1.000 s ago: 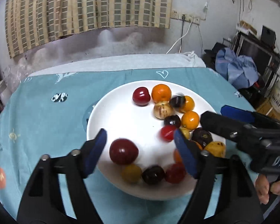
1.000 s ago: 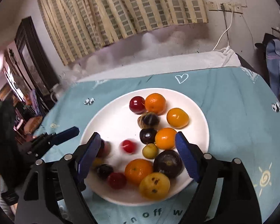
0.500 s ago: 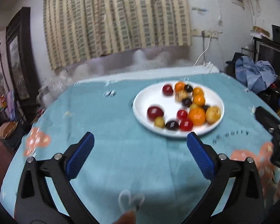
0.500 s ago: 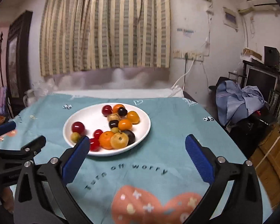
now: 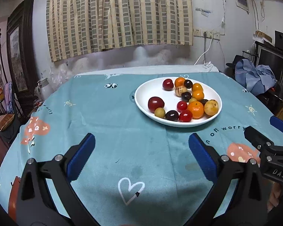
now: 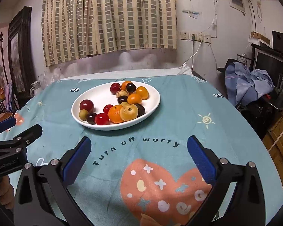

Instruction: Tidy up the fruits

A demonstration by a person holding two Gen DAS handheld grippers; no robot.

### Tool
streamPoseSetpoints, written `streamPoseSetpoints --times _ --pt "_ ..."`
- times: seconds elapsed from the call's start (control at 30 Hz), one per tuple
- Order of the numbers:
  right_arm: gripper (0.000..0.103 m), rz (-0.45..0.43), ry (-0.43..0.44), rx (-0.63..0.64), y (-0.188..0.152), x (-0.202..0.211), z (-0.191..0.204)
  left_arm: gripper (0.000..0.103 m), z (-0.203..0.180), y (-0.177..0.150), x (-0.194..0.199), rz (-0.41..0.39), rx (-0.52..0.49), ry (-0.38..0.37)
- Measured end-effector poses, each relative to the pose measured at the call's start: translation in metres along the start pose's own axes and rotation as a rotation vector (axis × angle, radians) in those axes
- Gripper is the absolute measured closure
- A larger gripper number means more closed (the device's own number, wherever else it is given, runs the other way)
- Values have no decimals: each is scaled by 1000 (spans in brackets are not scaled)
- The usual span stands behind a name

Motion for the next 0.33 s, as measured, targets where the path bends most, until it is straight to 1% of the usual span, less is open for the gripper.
streamPoseSetpoints --times 0.1,0.23,0.33 --pt "1 -6 1 7 -1 3 2 2 -1 2 2 -4 -7 -26" --pt "1 -5 -1 19 -2 3 5 2 -4 2 7 -22 -20 -26" --pt "1 -8 -2 26 -2 5 6 2 -7 2 7 -20 -37 -38"
Point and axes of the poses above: each gripper's, at about its wrist camera, not at the fingertips, and x roughly against the way its jaws point, z to its left, y to its top, the point moved 2 cm from there along -x, roughly the way its jaws point, and after that the axes turned 11 degrees about z, right-handed, at the moved point
